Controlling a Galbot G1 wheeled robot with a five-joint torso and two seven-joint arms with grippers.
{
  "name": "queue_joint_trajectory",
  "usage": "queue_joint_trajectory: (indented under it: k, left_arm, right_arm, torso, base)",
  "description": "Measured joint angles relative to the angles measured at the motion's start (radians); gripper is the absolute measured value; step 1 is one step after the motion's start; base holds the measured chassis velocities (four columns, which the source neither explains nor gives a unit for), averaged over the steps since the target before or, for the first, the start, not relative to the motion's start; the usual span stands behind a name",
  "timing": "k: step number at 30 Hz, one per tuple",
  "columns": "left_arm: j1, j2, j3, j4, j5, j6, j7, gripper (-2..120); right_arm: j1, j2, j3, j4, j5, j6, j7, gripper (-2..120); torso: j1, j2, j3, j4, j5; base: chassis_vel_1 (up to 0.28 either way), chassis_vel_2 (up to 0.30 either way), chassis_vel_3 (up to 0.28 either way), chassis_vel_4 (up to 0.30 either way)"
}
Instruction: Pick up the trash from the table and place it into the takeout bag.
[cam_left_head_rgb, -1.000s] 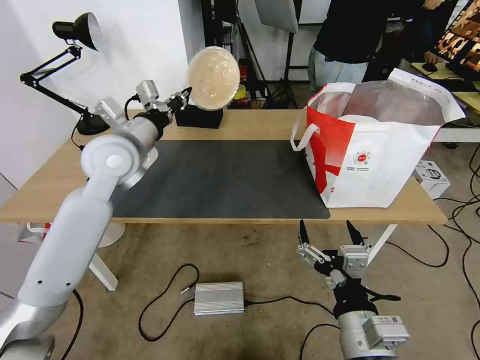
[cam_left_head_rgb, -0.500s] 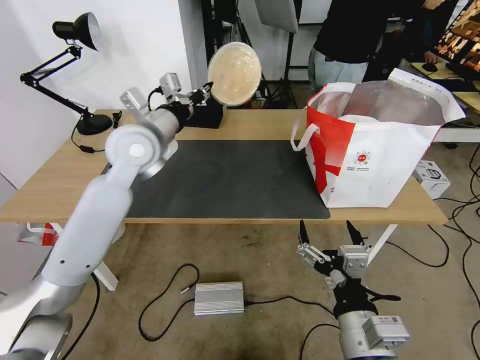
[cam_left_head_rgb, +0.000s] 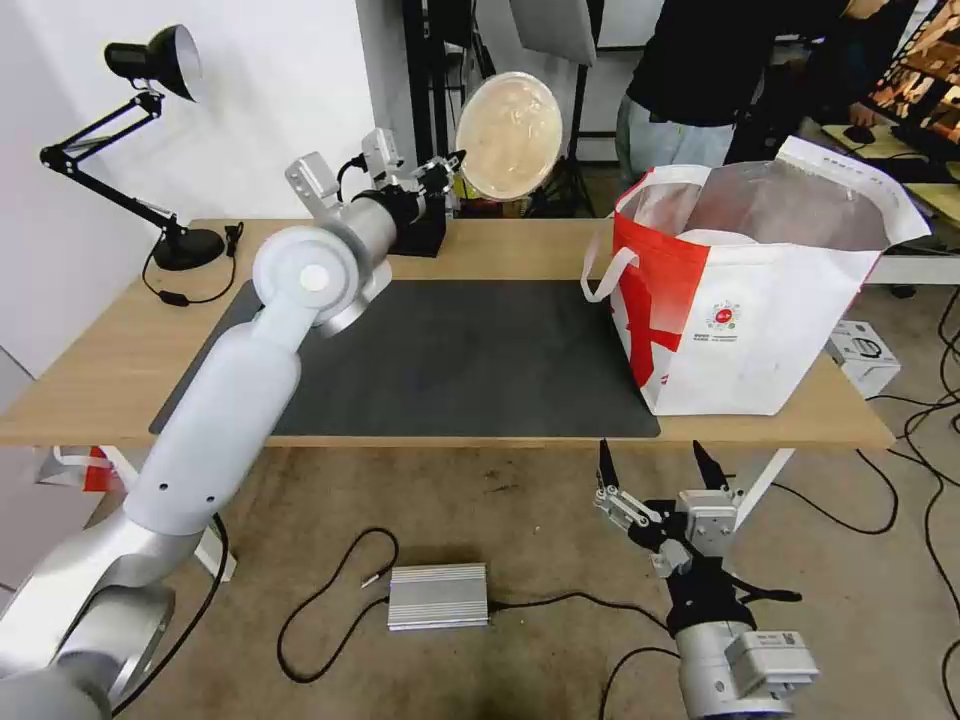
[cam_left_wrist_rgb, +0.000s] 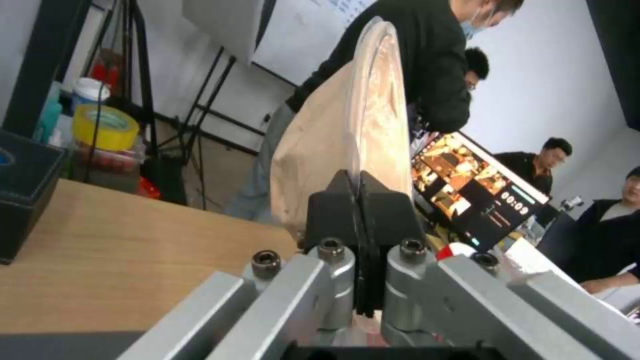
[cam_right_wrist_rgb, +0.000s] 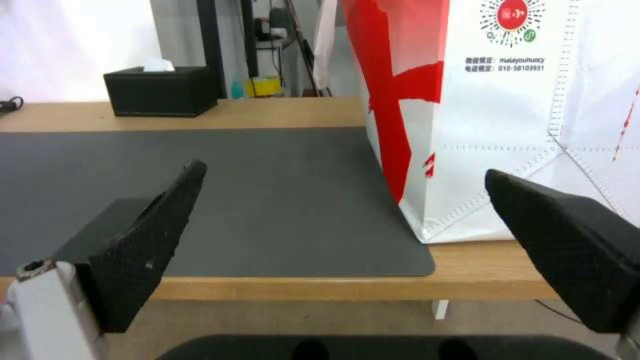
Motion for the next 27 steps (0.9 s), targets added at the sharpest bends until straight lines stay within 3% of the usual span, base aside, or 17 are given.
queue_joint_trajectory:
  k: [27]
  left_arm:
    - [-0.136, -0.093, 0.104, 0.092, 0.002, -0.003, 0.000, 0]
  right_arm:
    - [0.000, 0.000, 0.000, 0.000, 0.000, 0.000, 0.000, 100]
  torso:
    - [0.000, 0.000, 0.000, 0.0000, 0.0000]
  base:
    - [0.000, 0.000, 0.000, 0.000]
